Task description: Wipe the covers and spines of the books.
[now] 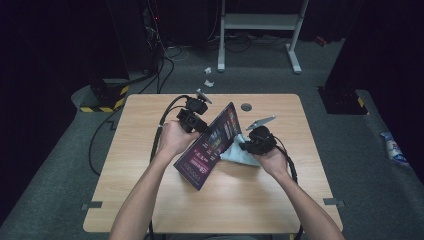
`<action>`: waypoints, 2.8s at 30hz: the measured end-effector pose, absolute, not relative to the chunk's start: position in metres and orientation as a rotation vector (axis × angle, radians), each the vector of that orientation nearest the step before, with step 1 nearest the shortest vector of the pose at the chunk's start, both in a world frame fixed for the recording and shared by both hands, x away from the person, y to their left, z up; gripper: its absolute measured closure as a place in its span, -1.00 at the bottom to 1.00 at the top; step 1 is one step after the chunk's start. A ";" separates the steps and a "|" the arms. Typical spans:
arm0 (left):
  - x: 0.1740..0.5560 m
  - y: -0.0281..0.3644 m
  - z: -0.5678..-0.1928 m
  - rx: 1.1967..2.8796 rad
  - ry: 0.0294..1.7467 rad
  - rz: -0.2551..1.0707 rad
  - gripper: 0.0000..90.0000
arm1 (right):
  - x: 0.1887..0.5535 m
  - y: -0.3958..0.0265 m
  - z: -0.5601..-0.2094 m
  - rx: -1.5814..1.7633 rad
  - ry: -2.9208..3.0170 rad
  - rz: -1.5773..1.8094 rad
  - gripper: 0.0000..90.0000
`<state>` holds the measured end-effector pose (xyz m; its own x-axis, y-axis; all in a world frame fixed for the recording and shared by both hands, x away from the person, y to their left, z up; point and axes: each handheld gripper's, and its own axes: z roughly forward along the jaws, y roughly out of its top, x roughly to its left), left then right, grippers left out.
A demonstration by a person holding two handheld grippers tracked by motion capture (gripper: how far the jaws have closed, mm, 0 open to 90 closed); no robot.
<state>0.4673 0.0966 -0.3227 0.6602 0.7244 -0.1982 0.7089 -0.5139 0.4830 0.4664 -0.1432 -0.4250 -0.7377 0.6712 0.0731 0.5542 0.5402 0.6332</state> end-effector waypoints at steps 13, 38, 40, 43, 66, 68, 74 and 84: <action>0.465 0.085 -0.325 2.370 1.068 0.025 0.86 | 0.469 -0.126 -0.418 0.990 2.575 1.035 0.86; 0.462 0.072 -0.331 2.431 1.033 0.043 0.86 | 0.453 -0.122 -0.367 0.871 2.470 1.208 0.86; 0.463 0.070 -0.332 2.433 1.030 0.038 0.86 | 0.452 -0.122 -0.368 0.862 2.480 1.197 0.86; 0.463 0.068 -0.332 2.447 1.022 0.044 0.86 | 0.444 -0.113 -0.368 0.788 2.508 1.197 0.86; 0.455 0.073 -0.330 2.470 0.993 0.040 0.86 | 0.452 -0.128 -0.371 0.787 2.475 1.138 0.86; 0.454 0.076 -0.330 2.465 0.996 0.030 0.86 | 0.457 -0.130 -0.373 0.811 2.469 1.124 0.86; 0.454 0.077 -0.330 2.459 0.977 0.014 0.86 | 0.472 -0.150 -0.391 0.963 2.448 1.091 0.86; 0.457 0.076 -0.330 2.439 1.002 0.010 0.86 | 0.450 -0.125 -0.404 0.807 2.512 1.103 0.86</action>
